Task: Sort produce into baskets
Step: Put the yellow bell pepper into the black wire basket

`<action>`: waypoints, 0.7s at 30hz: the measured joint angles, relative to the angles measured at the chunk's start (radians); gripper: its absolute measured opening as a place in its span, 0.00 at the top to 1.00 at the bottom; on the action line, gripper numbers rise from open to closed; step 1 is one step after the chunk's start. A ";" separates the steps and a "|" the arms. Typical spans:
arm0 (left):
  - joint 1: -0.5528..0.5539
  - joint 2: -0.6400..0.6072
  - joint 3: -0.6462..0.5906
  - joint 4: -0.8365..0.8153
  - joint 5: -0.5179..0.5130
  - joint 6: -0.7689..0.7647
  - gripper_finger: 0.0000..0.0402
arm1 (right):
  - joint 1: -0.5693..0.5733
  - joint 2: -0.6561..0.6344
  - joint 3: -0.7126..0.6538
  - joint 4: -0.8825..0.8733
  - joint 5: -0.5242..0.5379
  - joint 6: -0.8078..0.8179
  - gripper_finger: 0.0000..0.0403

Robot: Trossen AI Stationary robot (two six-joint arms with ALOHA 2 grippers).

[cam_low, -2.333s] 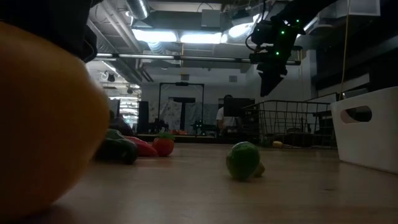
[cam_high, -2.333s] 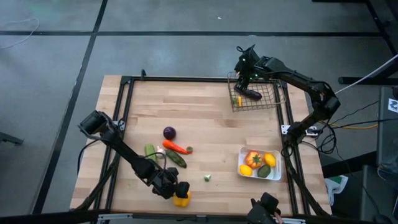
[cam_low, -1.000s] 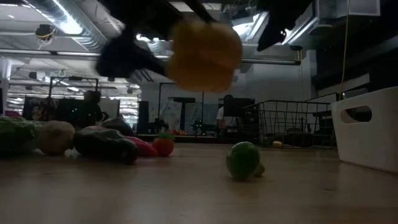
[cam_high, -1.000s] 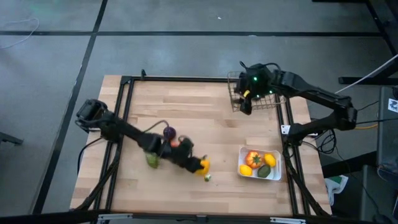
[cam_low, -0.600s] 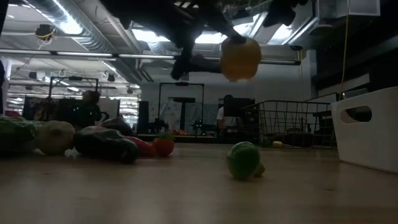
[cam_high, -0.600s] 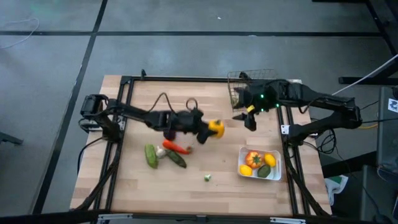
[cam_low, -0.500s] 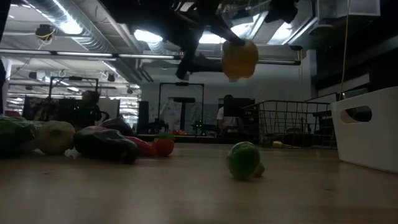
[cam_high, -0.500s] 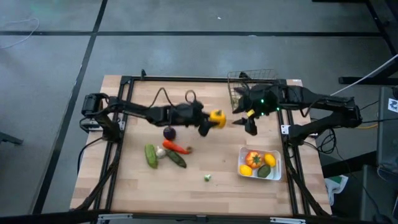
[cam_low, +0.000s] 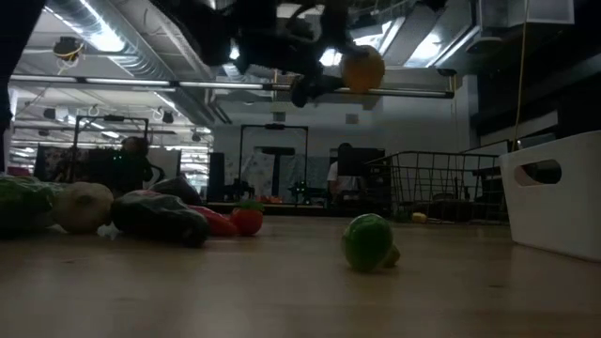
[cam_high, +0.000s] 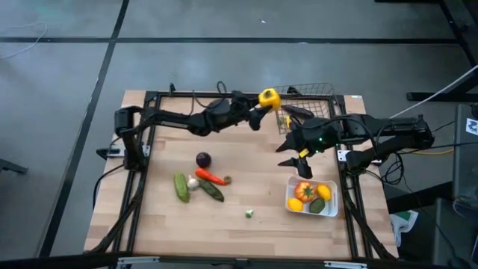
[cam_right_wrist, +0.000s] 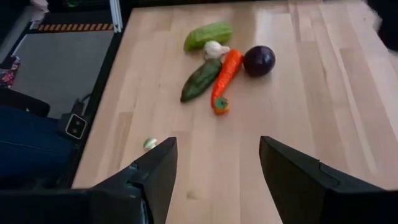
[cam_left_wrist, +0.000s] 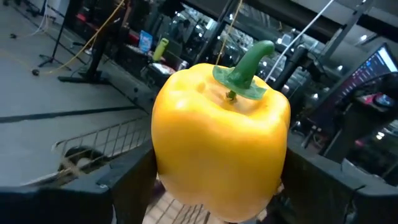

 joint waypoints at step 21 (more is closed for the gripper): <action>0.010 0.452 0.370 -0.004 -0.009 -0.108 0.24 | -0.001 0.000 0.000 0.000 0.010 -0.008 0.44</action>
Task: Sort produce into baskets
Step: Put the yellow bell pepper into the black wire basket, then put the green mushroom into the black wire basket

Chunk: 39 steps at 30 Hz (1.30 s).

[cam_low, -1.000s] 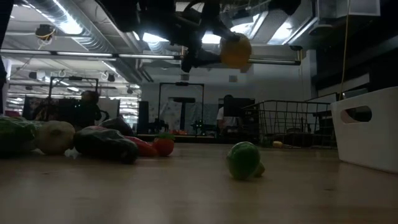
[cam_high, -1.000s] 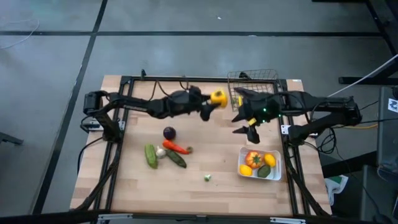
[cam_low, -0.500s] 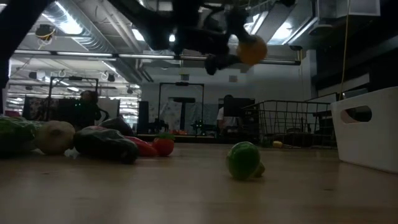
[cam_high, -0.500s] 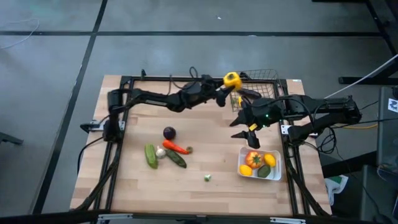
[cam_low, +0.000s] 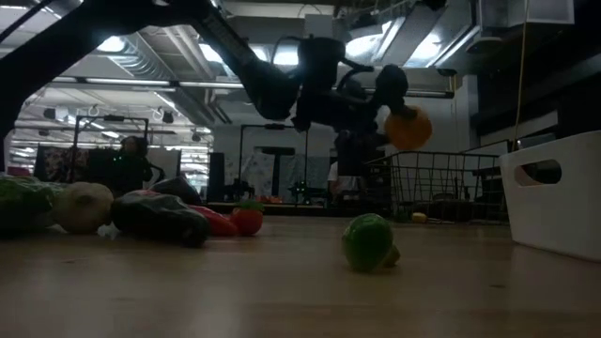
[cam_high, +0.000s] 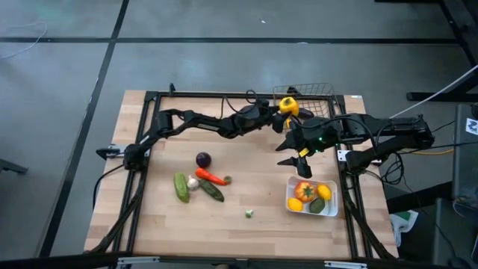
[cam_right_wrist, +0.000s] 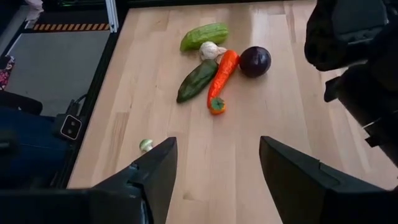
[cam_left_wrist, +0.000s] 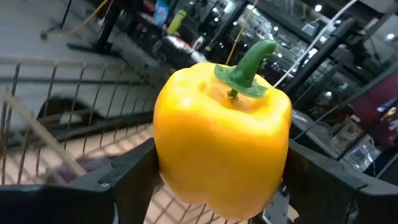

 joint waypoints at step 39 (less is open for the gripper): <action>0.007 -0.005 0.001 -0.040 0.006 -0.134 0.06 | -0.001 0.000 0.000 0.000 0.002 -0.002 0.44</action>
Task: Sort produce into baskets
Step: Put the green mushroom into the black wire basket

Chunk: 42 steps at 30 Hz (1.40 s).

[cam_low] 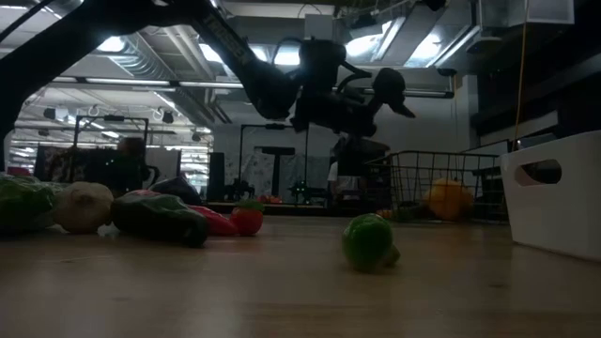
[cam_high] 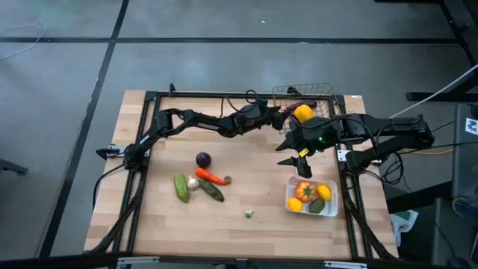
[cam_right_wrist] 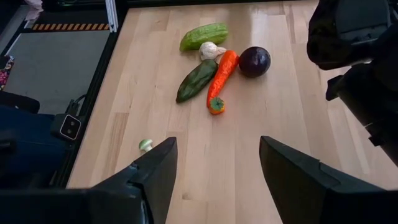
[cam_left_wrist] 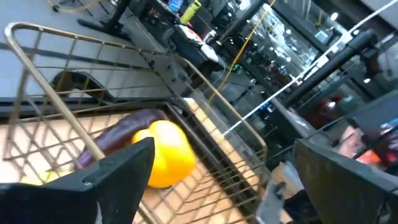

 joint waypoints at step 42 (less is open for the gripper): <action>-0.256 -0.852 -0.257 -1.101 0.062 0.462 0.07 | 0.002 0.118 0.000 -0.020 -0.056 0.003 0.44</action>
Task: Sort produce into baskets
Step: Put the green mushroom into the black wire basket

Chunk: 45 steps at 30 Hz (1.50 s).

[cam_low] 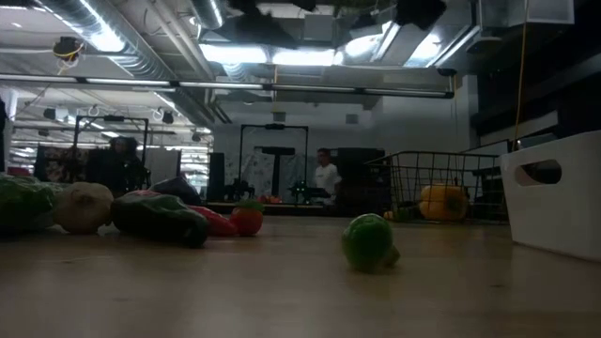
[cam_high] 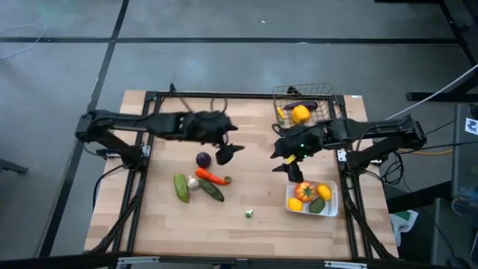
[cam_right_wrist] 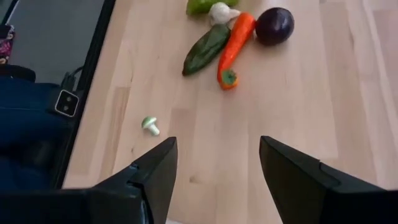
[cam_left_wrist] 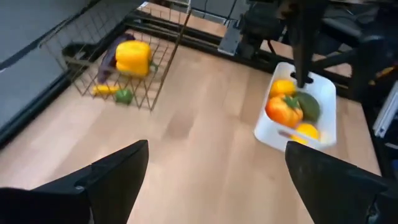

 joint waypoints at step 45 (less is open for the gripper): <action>-0.444 -0.170 -0.248 0.011 -0.092 -0.316 0.07 | 0.319 0.600 0.000 0.376 0.080 -0.031 0.44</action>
